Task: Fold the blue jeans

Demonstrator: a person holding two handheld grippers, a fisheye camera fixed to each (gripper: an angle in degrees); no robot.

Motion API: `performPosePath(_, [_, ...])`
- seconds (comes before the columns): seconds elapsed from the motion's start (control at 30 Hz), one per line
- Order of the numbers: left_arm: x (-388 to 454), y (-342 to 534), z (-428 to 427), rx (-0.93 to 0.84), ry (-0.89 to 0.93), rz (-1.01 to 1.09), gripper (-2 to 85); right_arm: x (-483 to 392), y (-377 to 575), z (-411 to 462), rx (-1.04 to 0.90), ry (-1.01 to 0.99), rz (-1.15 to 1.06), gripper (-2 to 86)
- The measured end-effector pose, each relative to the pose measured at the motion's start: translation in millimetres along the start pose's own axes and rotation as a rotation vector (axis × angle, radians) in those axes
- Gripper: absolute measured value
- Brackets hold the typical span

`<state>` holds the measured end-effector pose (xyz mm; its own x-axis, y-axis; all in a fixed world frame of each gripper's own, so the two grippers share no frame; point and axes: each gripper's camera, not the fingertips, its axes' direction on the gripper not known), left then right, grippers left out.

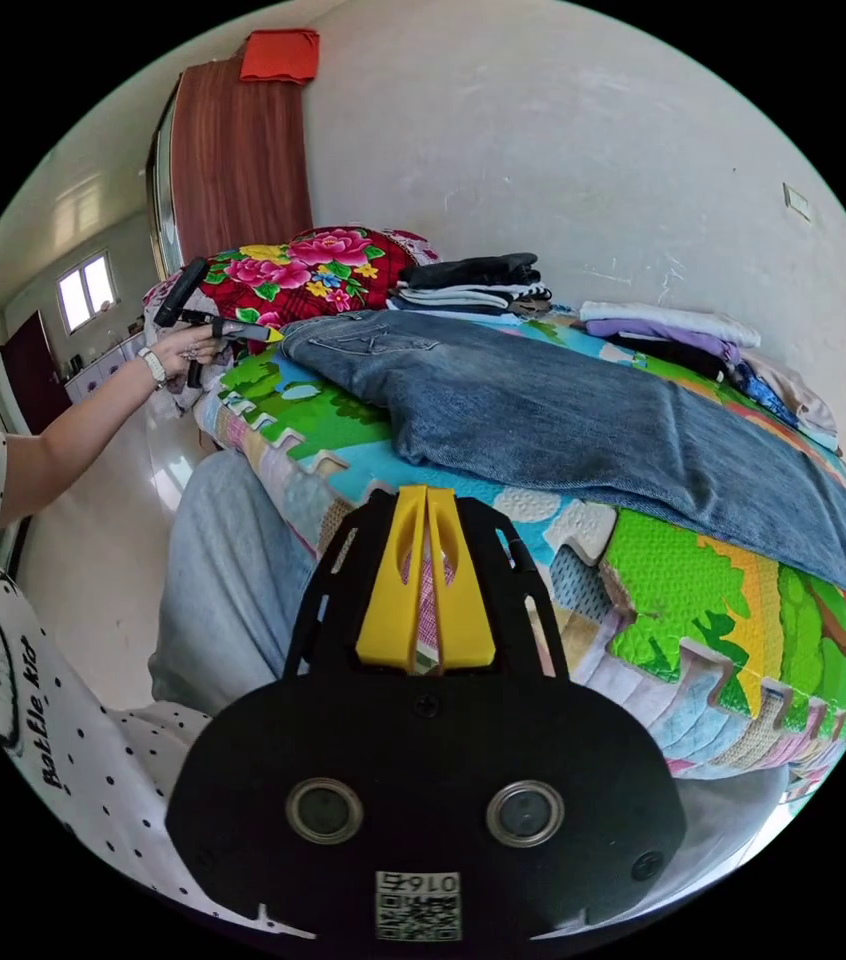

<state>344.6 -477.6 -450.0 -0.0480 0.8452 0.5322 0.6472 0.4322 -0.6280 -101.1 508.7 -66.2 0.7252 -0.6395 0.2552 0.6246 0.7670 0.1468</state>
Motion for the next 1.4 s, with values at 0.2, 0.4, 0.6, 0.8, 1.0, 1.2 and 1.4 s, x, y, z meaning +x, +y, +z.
performPosePath(0.2, [-20.4,6.9,19.0,-0.018,0.005,-0.023,-1.0,-4.4,-14.4,3.8,0.001,-0.068,-0.001,1.9])
performPosePath(0.4, [-34.8,15.1,37.9,-0.006,0.001,-0.034,-1.0,-27.9,-30.8,21.2,0.063,0.038,0.015,8.2])
performPosePath(0.6, [-45.9,20.6,59.0,-0.036,-0.06,-0.107,-1.0,-31.2,-36.9,28.6,0.136,0.111,0.004,2.8])
performPosePath(0.8, [-75.6,22.7,75.3,-0.065,0.033,-0.208,-1.0,-12.8,-43.5,26.5,0.102,-0.006,-0.063,0.6])
performPosePath(1.0, [-75.1,29.7,88.6,-0.092,-0.021,-0.166,-1.0,-20.1,-51.0,29.8,0.098,-0.021,-0.168,0.4])
performPosePath(1.2, [-72.3,52.8,78.7,-0.056,0.022,-0.219,-0.9,-20.3,-62.4,29.6,0.074,-0.039,-0.176,0.5])
performPosePath(1.4, [-9.0,44.3,40.3,0.122,-0.155,-0.165,-1.0,-7.4,-91.5,-13.5,0.244,0.009,-0.203,-0.2])
